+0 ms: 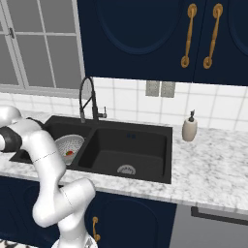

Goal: Put the colander in the sink, put the pear, mango, banana in the colander, and turn on the sink faucet and pour water over the colander.

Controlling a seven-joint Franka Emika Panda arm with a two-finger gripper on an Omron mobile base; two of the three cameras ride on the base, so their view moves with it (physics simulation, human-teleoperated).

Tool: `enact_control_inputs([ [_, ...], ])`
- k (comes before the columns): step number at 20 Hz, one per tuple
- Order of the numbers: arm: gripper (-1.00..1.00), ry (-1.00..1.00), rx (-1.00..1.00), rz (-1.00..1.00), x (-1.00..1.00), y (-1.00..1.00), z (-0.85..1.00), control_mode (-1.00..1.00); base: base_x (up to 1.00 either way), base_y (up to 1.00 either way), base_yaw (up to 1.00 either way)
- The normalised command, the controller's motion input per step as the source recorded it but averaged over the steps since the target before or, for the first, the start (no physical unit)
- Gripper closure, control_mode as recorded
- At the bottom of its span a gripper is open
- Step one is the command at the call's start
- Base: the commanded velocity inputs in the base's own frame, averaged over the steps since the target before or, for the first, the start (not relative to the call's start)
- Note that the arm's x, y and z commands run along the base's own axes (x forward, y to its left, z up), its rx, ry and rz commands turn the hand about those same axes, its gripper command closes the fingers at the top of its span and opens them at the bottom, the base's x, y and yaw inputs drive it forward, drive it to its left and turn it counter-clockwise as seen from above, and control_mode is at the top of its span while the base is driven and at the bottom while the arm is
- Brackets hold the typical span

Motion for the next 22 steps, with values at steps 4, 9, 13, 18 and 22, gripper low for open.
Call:
enact_control_inputs([
  [4, -1.00, 0.13, 0.00, 0.00, 0.71, 0.10, -0.09, -1.00, 0.00, 0.00, 0.00],
  [9, -1.00, 0.23, -0.01, 0.00, 0.54, 0.39, -0.11, -1.00, 0.00, 0.00, 0.00],
  [13, -1.00, 0.16, -0.05, 0.00, 0.20, 0.33, -0.30, -1.00, 0.00, 0.00, 0.00],
  [18, -1.00, 0.00, -0.05, 0.00, -0.18, 0.44, -0.17, -1.00, 0.00, 0.00, 0.00],
  [22, -1.00, 0.00, -0.02, 0.00, -0.22, 0.28, -0.23, -1.00, 0.00, 0.00, 0.00],
])
